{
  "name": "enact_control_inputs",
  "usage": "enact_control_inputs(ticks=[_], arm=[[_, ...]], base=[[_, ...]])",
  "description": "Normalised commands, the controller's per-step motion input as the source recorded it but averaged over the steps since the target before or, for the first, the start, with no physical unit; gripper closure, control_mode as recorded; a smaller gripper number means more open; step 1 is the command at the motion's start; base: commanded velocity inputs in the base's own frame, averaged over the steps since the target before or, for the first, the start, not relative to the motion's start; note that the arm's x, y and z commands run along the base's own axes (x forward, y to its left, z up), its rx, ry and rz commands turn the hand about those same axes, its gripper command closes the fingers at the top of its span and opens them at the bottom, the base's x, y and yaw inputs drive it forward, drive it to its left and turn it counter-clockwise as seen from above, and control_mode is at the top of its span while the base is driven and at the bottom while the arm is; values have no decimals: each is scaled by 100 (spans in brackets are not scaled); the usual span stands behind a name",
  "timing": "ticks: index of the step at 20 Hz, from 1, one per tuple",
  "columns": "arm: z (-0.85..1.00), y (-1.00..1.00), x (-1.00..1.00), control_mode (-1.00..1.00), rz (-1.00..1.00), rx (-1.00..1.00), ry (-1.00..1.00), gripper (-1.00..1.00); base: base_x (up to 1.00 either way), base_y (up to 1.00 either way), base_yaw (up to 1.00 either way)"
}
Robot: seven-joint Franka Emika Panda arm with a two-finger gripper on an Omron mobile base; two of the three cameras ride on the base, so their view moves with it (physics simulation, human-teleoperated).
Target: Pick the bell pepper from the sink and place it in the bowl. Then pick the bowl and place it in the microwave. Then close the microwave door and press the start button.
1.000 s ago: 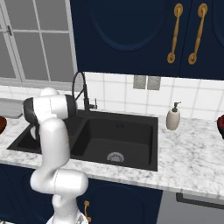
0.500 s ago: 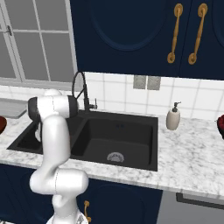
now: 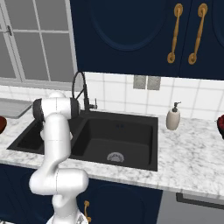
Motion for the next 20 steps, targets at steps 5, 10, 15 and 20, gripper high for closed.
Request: enact_control_inputs(ticks=[5,10,15,20], arm=[[-24,6,29,-100,0,0,0,-100],[-23,5,33,-100,0,0,0,-100],[-29,4,8,-100,0,0,0,-100],[-42,0,-9,-100,0,0,0,100]], base=[[0,0,0],[0,0,0],[0,0,0],[0,0,0]])
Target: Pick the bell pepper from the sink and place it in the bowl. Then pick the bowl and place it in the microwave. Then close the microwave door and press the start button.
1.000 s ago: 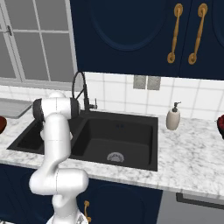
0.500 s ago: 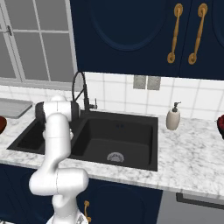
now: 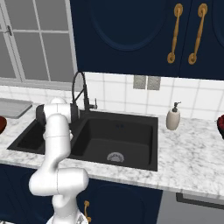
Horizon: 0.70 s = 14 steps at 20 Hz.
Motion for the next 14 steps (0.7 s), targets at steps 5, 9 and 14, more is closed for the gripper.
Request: enact_control_inputs(ticks=[5,9,14], arm=[[9,-1,-36,-100,0,0,-11,100],[96,-14,-100,-100,-1,0,-14,100],[100,-12,-88,-100,-1,2,-8,100]], base=[[0,0,0],[0,0,0],[0,0,0]])
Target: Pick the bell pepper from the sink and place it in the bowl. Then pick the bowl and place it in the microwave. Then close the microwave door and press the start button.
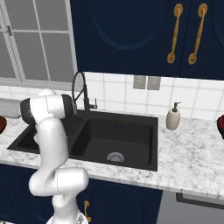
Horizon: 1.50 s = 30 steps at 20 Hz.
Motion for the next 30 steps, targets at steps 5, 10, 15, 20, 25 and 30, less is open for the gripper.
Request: enact_control_inputs(ticks=[5,10,15,20,25,30], arm=[[100,4,-43,-100,-2,4,0,100],[100,19,-29,-100,-3,3,0,100],[100,58,-32,-100,-6,0,0,100],[59,85,-8,-100,-1,0,-2,100],[17,90,0,-100,7,0,-5,100],[38,83,-5,-100,5,-2,-12,100]], base=[[0,0,0],[0,0,0],[0,0,0],[0,0,0],[0,0,0],[0,0,0]])
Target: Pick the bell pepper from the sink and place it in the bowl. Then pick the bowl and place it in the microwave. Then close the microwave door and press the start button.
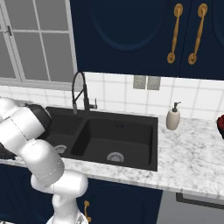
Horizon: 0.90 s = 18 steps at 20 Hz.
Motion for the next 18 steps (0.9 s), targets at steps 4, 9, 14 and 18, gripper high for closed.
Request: enact_control_inputs(ticks=[4,9,14,18], arm=[[14,76,0,-100,4,-1,-10,100],[0,71,0,-100,6,0,-11,100],[0,69,-7,-100,2,-1,0,100],[0,67,-9,-100,0,0,0,100]], base=[[0,0,0],[0,0,0],[0,0,0],[0,0,0]])
